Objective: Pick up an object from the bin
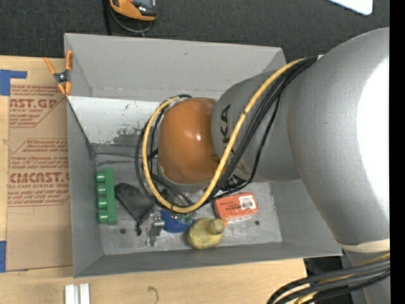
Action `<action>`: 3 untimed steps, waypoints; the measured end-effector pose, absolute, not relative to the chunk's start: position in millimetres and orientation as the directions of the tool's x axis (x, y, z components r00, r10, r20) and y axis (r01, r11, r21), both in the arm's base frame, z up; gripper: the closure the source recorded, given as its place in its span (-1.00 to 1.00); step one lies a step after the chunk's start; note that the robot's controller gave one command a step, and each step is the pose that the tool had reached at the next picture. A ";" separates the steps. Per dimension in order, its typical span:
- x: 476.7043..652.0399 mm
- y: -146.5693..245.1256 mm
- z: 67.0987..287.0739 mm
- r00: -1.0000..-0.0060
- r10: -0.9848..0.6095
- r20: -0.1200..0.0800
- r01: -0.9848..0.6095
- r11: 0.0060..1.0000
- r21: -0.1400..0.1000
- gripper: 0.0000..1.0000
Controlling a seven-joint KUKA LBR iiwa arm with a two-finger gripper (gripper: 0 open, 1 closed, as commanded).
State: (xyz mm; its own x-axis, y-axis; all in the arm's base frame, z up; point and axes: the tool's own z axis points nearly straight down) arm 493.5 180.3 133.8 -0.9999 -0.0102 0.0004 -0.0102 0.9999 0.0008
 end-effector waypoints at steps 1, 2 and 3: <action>488.3 188.0 146.1 -1.000 -0.021 0.002 -0.021 1.000 -0.001 -1.00; 531.2 185.6 111.3 -0.987 -0.161 -0.013 -0.161 0.987 0.003 -1.00; 509.4 188.4 74.3 -0.978 0.206 0.000 0.206 0.978 0.005 1.00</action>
Offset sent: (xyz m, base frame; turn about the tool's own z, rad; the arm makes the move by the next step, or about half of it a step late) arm 0.0644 -0.0020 -0.0638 -0.1810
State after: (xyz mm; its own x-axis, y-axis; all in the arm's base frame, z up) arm 509.4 188.4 74.3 -0.9784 0.2065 0.0000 0.2065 0.9784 0.0046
